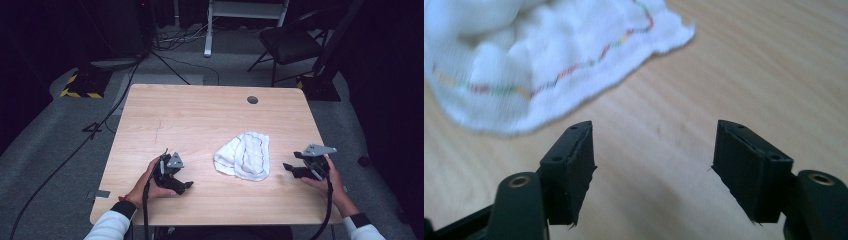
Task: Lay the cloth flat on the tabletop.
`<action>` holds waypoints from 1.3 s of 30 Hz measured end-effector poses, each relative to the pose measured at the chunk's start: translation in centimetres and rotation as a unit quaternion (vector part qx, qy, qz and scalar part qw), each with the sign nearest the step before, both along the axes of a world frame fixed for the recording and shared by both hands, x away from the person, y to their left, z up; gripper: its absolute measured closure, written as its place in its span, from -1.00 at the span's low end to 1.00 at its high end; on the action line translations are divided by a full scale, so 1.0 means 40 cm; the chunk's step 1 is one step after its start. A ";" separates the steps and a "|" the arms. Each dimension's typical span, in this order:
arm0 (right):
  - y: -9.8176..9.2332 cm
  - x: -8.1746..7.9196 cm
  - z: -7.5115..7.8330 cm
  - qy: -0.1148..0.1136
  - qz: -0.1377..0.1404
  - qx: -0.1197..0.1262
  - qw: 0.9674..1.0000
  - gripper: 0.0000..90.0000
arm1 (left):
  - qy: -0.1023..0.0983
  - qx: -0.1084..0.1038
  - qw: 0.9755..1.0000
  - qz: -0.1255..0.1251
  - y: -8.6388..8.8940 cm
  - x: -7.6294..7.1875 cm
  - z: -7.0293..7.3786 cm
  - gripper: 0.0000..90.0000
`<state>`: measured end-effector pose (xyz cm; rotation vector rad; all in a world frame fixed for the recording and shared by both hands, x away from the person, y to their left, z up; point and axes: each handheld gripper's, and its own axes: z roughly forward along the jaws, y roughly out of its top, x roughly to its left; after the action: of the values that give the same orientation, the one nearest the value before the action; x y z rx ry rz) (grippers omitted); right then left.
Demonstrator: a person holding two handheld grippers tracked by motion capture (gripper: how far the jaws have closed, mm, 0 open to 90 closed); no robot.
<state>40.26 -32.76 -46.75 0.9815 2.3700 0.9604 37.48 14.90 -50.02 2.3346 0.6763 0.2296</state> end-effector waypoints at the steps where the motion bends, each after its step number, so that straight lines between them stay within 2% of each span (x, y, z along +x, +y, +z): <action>1: 0.010 0.013 0.004 0.001 -0.001 -0.002 1.000 -0.24 | -0.003 -0.002 1.000 -0.007 -0.012 0.002 0.001 -0.65; 3: 0.036 0.043 0.012 -0.001 -0.005 -0.005 1.000 -0.22 | 0.001 0.004 1.000 -0.022 -0.042 0.009 0.006 -0.62; 7: 0.083 0.097 -0.004 -0.003 -0.011 -0.023 1.000 -0.21 | -0.017 -0.011 0.998 -0.059 -0.114 0.005 0.026 -0.54; 9: 0.097 0.115 -0.015 0.000 -0.014 -0.029 0.999 -0.21 | -0.029 -0.013 0.996 -0.085 -0.163 -0.005 0.036 -0.51; 11: 0.111 0.133 -0.026 0.004 -0.015 -0.024 1.000 -0.20 | -0.021 -0.021 0.993 -0.113 -0.204 -0.010 0.043 -0.46; 13: 0.120 0.144 -0.032 0.002 -0.015 -0.019 1.000 -0.18 | -0.029 -0.021 0.990 -0.137 -0.245 -0.015 0.055 -0.32; 15: 0.131 0.149 -0.039 -0.001 -0.013 -0.021 1.000 -0.17 | -0.032 -0.032 0.988 -0.148 -0.277 -0.014 0.064 -0.30; 17: 0.142 0.152 -0.047 0.003 -0.010 -0.024 1.000 -0.18 | -0.026 -0.046 0.985 -0.162 -0.314 -0.007 0.070 -0.25; 21: 0.154 0.153 -0.057 0.007 -0.007 -0.021 1.000 -0.16 | -0.030 -0.036 0.984 -0.172 -0.364 0.008 0.058 -0.21; 23: 0.152 0.154 -0.058 0.009 -0.006 -0.018 1.000 -0.16 | -0.031 -0.030 0.984 -0.172 -0.383 0.021 0.043 -0.15; 26: 0.145 0.156 -0.061 0.017 -0.006 -0.005 1.000 -0.16 | -0.031 -0.020 0.984 -0.173 -0.399 0.038 0.025 -0.03; 28: 0.141 0.157 -0.062 0.020 -0.006 -0.002 1.000 -0.16 | -0.030 -0.010 0.984 -0.173 -0.403 0.048 0.014 0.16; 34: 0.143 0.155 -0.060 0.011 -0.007 -0.006 1.000 -0.16 | -0.044 -0.004 0.984 -0.171 -0.384 0.059 0.016 0.67; 37: 0.144 0.155 -0.063 0.011 -0.008 -0.009 1.000 -0.15 | -0.051 0.004 0.983 -0.178 -0.376 0.061 0.021 0.92; 39: 0.143 0.155 -0.062 0.011 -0.008 -0.010 1.000 -0.14 | -0.049 0.003 0.982 -0.184 -0.369 0.061 0.027 0.95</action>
<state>46.48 -27.03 -49.23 1.0088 2.3815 0.9230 39.93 0.15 -48.96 2.3848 0.1882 0.1768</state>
